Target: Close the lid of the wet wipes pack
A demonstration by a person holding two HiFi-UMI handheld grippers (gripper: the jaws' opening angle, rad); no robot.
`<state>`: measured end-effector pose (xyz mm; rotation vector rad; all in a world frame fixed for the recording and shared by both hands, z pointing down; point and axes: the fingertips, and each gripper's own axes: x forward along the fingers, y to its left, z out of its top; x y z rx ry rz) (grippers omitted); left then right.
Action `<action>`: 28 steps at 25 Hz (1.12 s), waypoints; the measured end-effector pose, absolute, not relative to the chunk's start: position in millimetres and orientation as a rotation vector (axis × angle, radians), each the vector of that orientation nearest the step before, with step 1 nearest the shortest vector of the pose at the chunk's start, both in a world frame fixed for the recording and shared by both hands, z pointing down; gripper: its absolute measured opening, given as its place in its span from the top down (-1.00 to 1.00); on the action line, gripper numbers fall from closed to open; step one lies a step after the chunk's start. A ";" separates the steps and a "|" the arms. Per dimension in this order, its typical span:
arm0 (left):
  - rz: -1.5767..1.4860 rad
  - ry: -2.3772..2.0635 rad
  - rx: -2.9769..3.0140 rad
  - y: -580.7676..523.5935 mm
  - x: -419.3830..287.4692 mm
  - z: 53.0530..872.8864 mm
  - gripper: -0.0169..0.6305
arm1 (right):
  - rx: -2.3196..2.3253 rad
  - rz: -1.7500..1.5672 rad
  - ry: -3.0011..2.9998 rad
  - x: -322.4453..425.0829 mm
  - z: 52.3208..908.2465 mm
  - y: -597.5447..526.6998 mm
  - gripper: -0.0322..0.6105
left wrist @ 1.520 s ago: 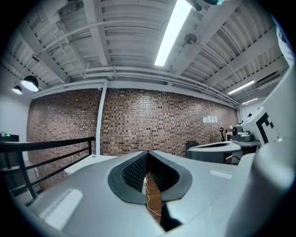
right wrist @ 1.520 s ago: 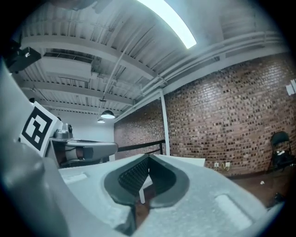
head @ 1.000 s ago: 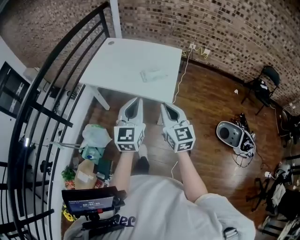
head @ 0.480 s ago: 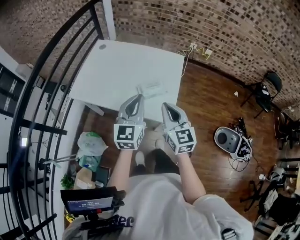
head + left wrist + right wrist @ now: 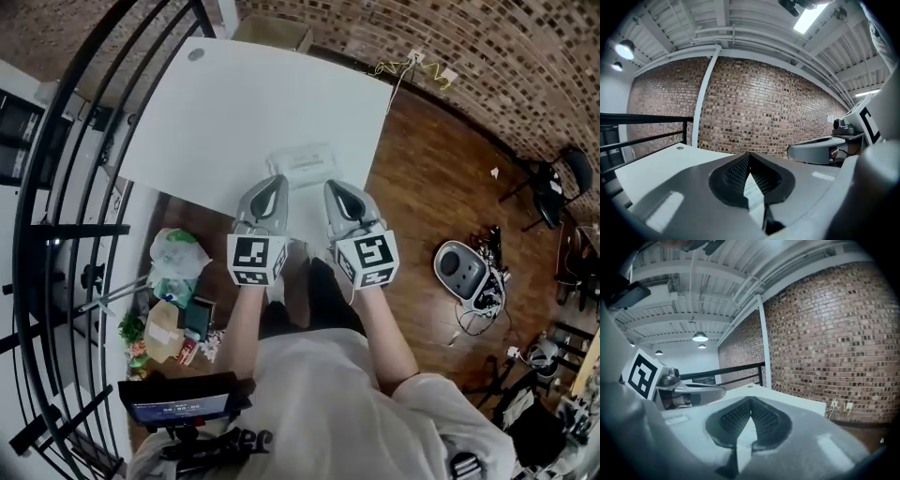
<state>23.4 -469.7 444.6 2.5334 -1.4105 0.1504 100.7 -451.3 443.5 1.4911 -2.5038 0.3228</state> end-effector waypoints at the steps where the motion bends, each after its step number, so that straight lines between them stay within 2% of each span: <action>1: 0.165 -1.409 2.525 -473.8 26.4 450.9 0.90 | 1.476 0.339 -2.498 103.3 451.3 -456.3 0.94; 14: 0.279 -1.451 2.364 -509.0 24.0 531.4 0.90 | 1.254 0.445 -2.442 93.8 536.4 -505.2 0.94; 28: 0.305 -1.444 2.314 -517.4 22.7 571.4 0.90 | 1.183 0.486 -2.384 83.0 591.3 -515.5 0.94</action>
